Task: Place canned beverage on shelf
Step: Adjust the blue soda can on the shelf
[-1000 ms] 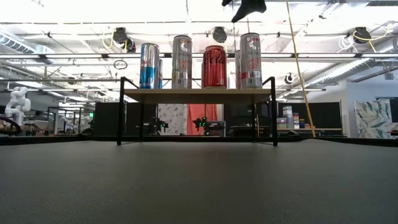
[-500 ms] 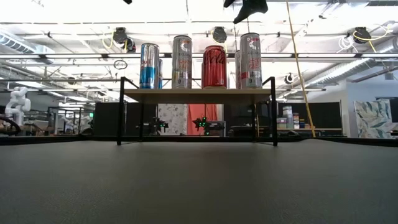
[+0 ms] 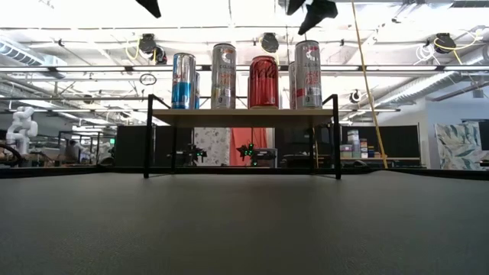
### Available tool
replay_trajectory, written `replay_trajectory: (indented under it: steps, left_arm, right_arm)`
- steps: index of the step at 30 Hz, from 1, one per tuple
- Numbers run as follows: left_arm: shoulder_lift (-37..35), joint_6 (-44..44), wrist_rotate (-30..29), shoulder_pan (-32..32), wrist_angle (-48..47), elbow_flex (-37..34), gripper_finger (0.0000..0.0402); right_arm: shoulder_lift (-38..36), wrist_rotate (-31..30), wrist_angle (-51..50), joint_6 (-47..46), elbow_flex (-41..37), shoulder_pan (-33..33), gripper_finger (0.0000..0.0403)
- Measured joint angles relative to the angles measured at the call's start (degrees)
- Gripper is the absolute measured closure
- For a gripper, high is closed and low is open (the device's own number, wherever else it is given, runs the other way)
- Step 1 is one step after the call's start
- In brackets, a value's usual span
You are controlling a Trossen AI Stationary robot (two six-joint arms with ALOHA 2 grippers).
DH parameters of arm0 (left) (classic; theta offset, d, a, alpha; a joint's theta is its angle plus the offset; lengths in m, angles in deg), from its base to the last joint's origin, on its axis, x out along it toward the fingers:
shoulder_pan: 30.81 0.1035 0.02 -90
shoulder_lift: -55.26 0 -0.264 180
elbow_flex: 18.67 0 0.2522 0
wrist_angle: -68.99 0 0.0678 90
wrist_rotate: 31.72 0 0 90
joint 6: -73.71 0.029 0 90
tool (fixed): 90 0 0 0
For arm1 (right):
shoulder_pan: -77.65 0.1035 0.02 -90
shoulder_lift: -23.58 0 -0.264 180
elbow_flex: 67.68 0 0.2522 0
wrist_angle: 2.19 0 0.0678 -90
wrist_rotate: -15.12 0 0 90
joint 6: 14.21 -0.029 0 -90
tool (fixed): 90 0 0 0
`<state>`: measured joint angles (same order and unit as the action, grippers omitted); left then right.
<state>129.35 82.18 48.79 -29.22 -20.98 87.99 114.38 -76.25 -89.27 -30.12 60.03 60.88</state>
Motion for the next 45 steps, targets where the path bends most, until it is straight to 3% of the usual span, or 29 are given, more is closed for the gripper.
replay_trajectory:
  steps: [9,26,32,40,45]
  left_arm:
    - [0.0,-0.15,0.22,2.25,-4.27,0.0,0.0072]
    - [2.87,-0.13,2.12,2.14,-3.97,0.0,0.0072]
    - [3.45,3.95,6.74,2.14,-1.68,0.0,0.0072]
    - [3.19,10.25,-3.78,3.6,-0.36,0.02,0.0072]
    - [3.19,9.86,-3.65,7.43,2.98,0.02,0.0072]
  right_arm:
    - [0.0,0.0,-2.05,-2.95,0.0,0.02,0.0096]
    - [0.0,-0.01,-1.99,-4.43,0.0,0.01,0.0096]
    - [0.0,-0.01,-1.99,-4.43,0.0,0.01,0.0096]
    - [0.0,-0.01,-1.94,-4.43,0.0,0.02,0.0096]
    - [0.0,-0.01,-1.94,-4.43,0.0,0.01,0.0096]
